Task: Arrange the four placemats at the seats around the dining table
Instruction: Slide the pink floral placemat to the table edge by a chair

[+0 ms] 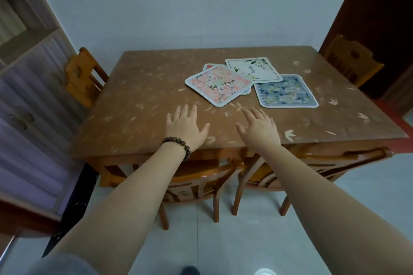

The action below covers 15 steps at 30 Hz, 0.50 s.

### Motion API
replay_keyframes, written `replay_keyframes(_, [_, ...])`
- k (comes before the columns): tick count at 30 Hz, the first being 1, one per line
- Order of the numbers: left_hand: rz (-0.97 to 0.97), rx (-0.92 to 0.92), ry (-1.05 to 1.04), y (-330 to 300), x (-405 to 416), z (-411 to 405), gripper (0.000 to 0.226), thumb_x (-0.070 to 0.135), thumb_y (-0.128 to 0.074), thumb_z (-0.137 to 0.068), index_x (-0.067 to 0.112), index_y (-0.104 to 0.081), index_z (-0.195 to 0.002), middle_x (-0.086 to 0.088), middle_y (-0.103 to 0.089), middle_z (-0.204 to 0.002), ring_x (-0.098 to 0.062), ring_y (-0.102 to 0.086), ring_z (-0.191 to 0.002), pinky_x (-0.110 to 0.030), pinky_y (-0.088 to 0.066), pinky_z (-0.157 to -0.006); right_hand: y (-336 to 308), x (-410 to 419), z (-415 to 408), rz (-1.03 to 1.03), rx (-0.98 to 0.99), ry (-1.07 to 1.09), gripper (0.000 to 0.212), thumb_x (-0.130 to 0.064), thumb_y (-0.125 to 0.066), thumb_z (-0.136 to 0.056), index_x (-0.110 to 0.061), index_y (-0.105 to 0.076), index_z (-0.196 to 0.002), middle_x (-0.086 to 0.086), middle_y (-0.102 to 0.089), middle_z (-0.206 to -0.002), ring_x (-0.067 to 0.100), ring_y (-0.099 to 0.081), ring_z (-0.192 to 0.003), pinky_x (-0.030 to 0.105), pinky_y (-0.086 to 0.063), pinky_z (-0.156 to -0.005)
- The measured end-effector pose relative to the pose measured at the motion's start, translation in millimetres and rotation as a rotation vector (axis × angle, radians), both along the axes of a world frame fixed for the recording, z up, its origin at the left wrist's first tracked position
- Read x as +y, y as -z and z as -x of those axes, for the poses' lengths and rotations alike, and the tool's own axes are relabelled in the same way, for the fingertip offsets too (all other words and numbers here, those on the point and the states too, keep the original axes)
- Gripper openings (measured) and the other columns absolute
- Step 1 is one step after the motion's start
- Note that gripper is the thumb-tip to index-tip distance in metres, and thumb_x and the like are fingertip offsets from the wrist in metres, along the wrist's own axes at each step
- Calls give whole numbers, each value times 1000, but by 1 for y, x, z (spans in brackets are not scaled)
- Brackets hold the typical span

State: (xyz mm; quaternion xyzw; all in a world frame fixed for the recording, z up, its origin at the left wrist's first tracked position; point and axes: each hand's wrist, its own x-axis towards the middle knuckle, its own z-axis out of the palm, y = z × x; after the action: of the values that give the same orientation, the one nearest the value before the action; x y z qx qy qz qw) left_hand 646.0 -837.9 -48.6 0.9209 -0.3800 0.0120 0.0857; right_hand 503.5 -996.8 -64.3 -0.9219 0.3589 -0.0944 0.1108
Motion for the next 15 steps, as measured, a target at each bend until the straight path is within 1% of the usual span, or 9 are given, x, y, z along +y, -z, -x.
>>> replay_keyframes(7, [-18, 24, 16, 18, -64, -58, 76, 64, -28, -88, 21, -17, -149, -3, -18, -157, -22, -10, -144, -50, -11, -115, 16, -62, -52, -4, 45, -4, 62, -56, -30, -93, -26, -26, -147, 3, -25, -155, 22, -14, -144, 48, -14, -115])
replay_keyframes(11, [-17, 54, 26, 27, -99, -100, 77, 66, -25, -87, 21, -17, -149, -4, -18, -157, -23, -10, -144, -50, -10, -115, 20, -94, -91, -22, 47, 13, 60, -53, -33, -93, -27, -27, -146, 3, -25, -155, 21, -14, -144, 44, -15, -116])
replay_keyframes(15, [-22, 74, 34, 34, -130, -139, 77, 66, -27, -87, 21, -18, -149, -4, -19, -157, -23, -11, -144, -50, -10, -114, 20, -121, -130, -32, 50, 19, 60, -51, -34, -93, -26, -26, -147, 3, -24, -155, 21, -14, -144, 44, -14, -116])
